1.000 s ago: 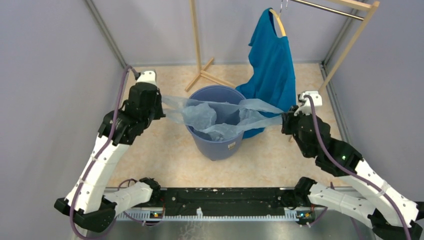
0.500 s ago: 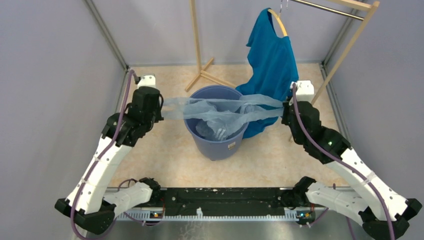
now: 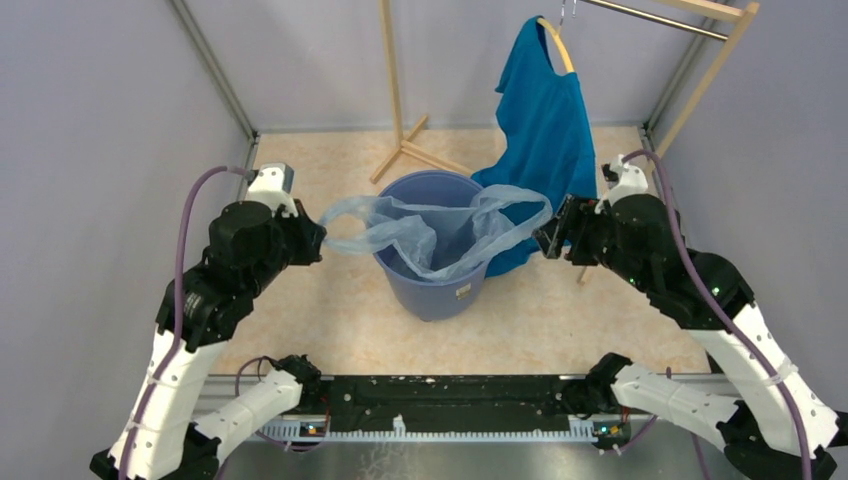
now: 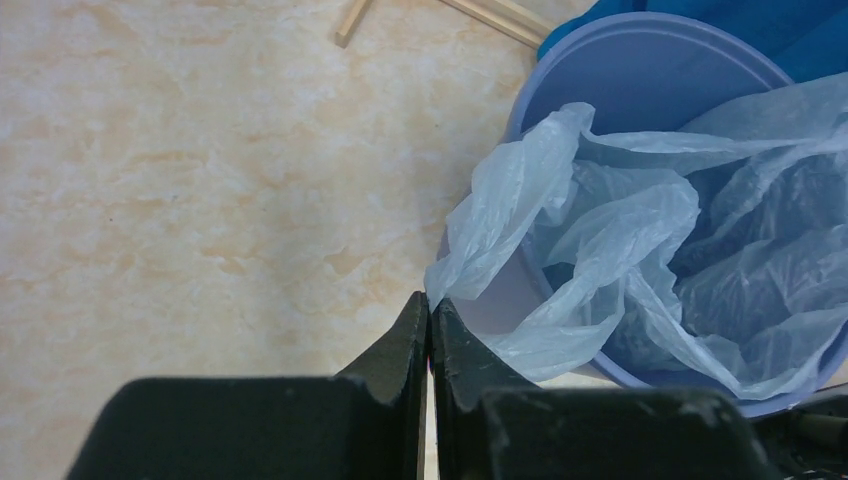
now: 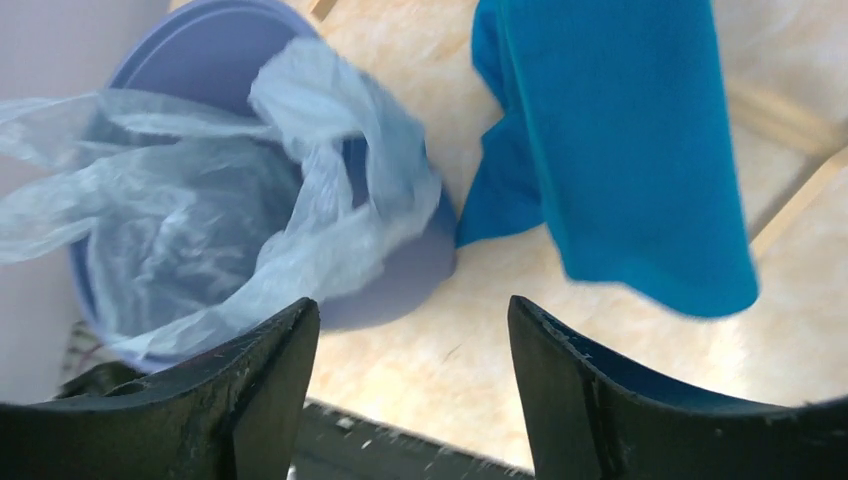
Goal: Put the trash bags into the trash bin
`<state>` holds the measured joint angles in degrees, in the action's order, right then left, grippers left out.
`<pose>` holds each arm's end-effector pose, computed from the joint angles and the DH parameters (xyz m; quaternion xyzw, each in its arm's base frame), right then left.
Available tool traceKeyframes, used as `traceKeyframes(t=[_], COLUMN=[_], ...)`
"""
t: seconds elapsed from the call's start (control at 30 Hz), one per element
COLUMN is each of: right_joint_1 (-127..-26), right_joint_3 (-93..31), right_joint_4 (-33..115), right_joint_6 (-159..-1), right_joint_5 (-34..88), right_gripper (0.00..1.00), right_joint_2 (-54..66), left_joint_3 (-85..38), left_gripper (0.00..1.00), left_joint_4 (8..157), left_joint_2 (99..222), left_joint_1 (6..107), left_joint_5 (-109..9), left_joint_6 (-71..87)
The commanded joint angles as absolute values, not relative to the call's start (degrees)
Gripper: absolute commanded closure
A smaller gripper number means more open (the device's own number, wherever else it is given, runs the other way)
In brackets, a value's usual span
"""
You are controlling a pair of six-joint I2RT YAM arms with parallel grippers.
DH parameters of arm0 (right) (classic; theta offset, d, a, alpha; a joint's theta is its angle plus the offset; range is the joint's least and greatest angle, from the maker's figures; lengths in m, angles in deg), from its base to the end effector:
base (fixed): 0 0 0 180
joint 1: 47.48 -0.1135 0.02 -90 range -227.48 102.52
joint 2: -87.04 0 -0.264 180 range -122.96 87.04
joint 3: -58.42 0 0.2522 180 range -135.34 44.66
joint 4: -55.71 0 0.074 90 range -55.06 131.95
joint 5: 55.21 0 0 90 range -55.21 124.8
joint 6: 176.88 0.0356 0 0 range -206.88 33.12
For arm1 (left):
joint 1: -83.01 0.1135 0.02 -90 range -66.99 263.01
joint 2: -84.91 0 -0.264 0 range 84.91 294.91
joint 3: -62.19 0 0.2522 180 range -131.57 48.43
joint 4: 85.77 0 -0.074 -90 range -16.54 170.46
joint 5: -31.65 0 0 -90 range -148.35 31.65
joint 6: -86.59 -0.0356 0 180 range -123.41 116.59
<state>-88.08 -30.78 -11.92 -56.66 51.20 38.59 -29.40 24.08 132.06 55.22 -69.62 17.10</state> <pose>0.1071 0.0785 0.4268 -0.0019 0.8467 0.2010 0.4927 0.1082 -0.0492 0.4364 0.0014 0.8442 -0.1408 0.5172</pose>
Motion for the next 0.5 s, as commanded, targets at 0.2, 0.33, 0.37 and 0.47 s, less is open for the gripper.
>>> traceKeyframes(t=[0.2,0.33,0.37,0.47], right_joint_1=[-87.6,-87.6,-87.6,-87.5], right_joint_3=[-22.0,-18.5,-17.9,-16.4], right_joint_4=[-4.0,3.8,5.1,8.1], right_joint_6=[-29.3,-26.8,-26.2,-25.4], right_joint_5=[30.6,30.9,31.5,33.4], right_gripper=[0.26,0.26,0.27,0.32], right_joint_2=[44.7,43.4,42.8,40.4], left_joint_3=[-27.8,-27.8,-27.7,-27.7], left_gripper=[0.92,0.92,0.92,0.92], left_joint_4=[28.5,28.3,28.3,28.0], left_joint_2=[130.9,130.8,130.7,130.7], left_joint_1=[55.4,55.5,55.4,55.5], left_joint_5=[-63.6,-63.8,-64.0,-64.0], left_joint_6=[17.5,16.8,16.7,16.6])
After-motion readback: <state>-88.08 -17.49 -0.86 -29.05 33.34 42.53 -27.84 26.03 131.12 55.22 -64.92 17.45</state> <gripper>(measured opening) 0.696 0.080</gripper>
